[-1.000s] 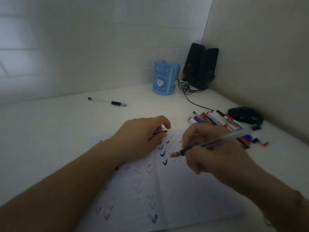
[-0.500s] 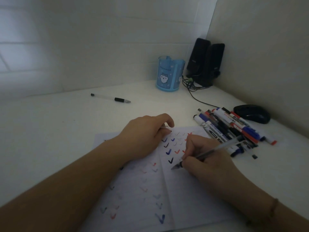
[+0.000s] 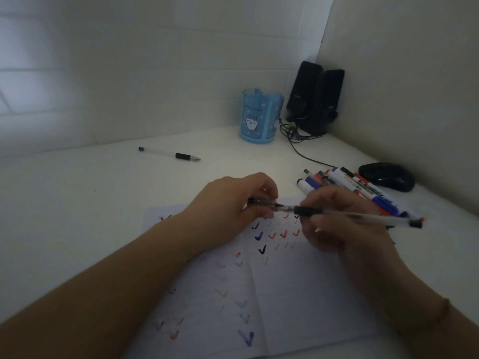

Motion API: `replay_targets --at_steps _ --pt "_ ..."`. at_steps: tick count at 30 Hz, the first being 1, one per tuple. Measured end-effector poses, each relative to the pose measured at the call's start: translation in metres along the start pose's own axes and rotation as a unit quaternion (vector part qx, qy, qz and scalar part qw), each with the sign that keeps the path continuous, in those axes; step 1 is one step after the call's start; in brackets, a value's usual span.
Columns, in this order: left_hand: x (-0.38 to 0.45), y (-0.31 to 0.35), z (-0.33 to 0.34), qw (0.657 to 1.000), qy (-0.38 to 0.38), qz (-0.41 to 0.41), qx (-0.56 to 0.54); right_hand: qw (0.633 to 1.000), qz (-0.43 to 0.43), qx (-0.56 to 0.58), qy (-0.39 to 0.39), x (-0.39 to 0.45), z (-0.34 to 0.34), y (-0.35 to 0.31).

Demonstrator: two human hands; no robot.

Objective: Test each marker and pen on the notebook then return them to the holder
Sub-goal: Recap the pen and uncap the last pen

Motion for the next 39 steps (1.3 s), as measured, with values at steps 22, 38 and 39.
replay_targets --at_steps 22,38,39 --pt "-0.01 0.03 -0.004 0.987 0.017 0.058 -0.151 1.0 0.004 0.009 0.018 -0.004 -0.005 -0.01" --pt "-0.006 0.015 0.008 1.0 -0.011 -0.018 0.002 0.961 -0.045 -0.226 0.155 0.005 -0.041 -0.011" --pt "-0.006 0.014 0.008 0.999 -0.003 -0.015 0.039 0.935 -0.051 -0.294 0.193 0.005 -0.052 -0.014"
Point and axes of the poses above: each hand's wrist, its own x-axis towards the middle knuckle, its own z-axis out of the palm, y = z × x, the point moved 4 cm from there along x, towards the middle knuckle, and after that the axes turned 4 degrees about -y, right-handed, at the moved point
